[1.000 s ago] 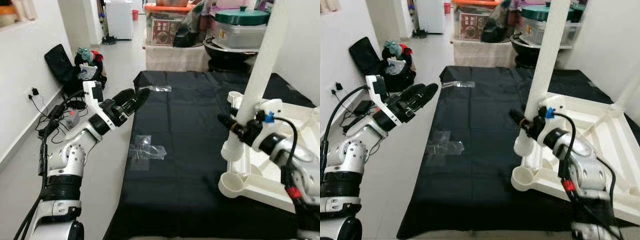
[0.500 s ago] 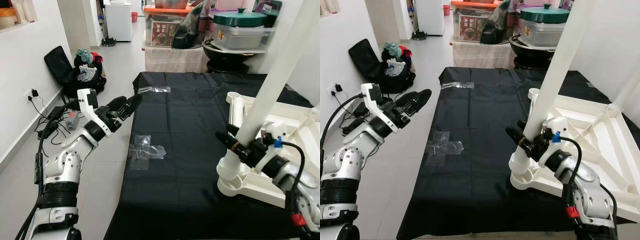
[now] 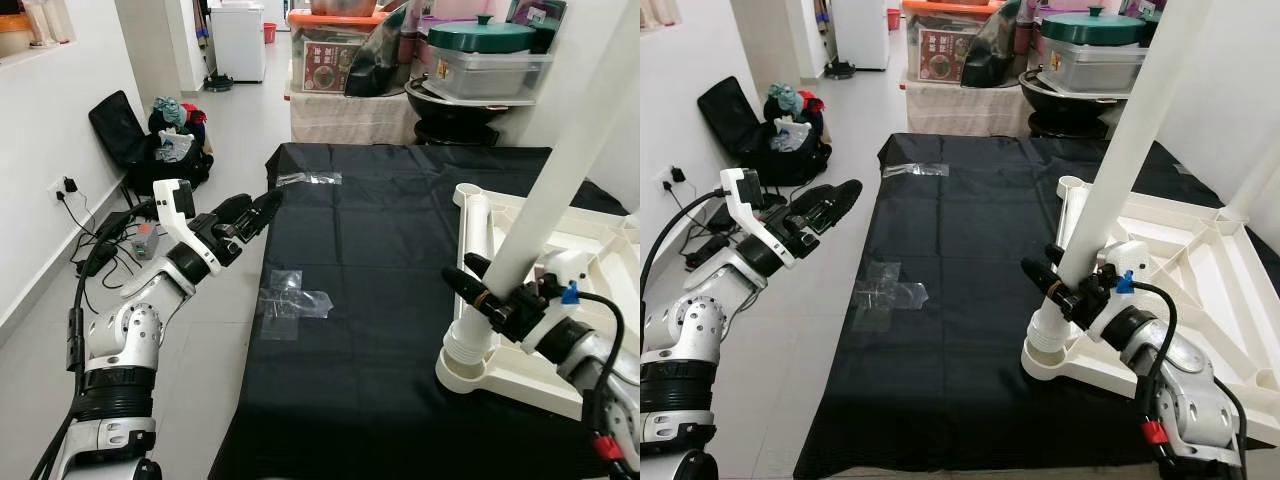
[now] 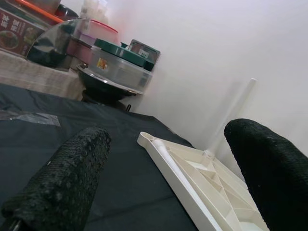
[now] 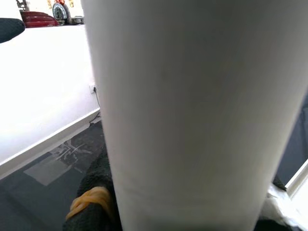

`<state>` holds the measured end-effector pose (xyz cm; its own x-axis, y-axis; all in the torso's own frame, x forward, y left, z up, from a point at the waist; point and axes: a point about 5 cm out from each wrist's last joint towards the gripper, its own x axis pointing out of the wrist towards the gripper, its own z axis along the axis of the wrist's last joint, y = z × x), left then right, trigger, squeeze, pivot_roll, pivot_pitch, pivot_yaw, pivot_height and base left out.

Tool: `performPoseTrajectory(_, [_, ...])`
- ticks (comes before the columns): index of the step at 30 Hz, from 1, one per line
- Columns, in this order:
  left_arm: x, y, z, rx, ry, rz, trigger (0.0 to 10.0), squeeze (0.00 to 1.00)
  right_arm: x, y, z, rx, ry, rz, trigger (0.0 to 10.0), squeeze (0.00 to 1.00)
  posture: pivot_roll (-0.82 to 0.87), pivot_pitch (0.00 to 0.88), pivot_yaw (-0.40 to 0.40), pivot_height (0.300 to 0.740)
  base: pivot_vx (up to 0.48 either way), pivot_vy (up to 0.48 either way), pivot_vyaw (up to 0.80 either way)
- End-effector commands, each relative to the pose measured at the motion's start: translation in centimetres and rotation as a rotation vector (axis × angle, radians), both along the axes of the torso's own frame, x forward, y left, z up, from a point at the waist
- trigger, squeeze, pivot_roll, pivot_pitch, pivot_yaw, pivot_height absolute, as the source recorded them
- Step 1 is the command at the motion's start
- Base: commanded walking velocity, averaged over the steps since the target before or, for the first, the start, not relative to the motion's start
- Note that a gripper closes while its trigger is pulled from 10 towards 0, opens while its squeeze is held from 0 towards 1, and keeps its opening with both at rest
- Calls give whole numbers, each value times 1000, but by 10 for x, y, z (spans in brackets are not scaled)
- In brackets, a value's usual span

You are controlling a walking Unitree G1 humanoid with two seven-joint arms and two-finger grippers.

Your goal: Building children table

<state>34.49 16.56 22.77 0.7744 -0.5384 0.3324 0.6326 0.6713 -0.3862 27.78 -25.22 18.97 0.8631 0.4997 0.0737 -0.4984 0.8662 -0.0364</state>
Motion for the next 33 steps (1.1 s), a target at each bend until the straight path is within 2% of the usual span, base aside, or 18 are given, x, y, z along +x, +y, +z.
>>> performPoseTrajectory(1, [-1, 3, -2, 6, 13, 9, 10000, 0, -3, 3, 1, -9, -18, 23, 0, 0, 22, 0, -34, 740, 0, 0, 0])
performPoseTrajectory(8, [-1, 6, -2, 5, 20, 17, 10000, 0, -8, 1, -7, -22, -5, 21, 0, 0, 24, 0, -30, 740, 0, 0, 0])
performPoseTrajectory(17, [1, 5, -2, 13, 23, 10, 10000, 0, -13, 6, -14, -9, -3, 46, 0, 0, 26, 0, -21, 740, 0, 0, 0])
performPoseTrajectory(20, [3, 6, -2, 15, 27, 2, 10000, 0, -17, 13, -16, -17, -7, 120, 0, 0, 25, 0, -11, 740, 0, 0, 0])
performPoseTrajectory(24, [5, 3, 2, 15, 18, -16, 10000, 0, -14, 19, -13, -36, -19, 191, 0, 0, 28, 0, -7, 740, 0, 0, 0])
performPoseTrajectory(29, [6, 3, 1, 14, 21, -14, 10000, 0, -13, 24, -14, -39, -10, 226, 0, 0, 35, 0, -8, 740, 0, 0, 0])
performPoseTrajectory(30, [4, 4, -1, 1, 34, -19, 10000, 0, -15, 30, -17, -37, 14, 290, 0, 0, 37, 0, -11, 740, 0, 0, 0])
performPoseTrajectory(33, [2, 4, -3, 2, 41, -27, 10000, 0, -17, 37, -18, -46, 38, 377, 0, 0, 42, 0, -18, 740, 0, 0, 0])
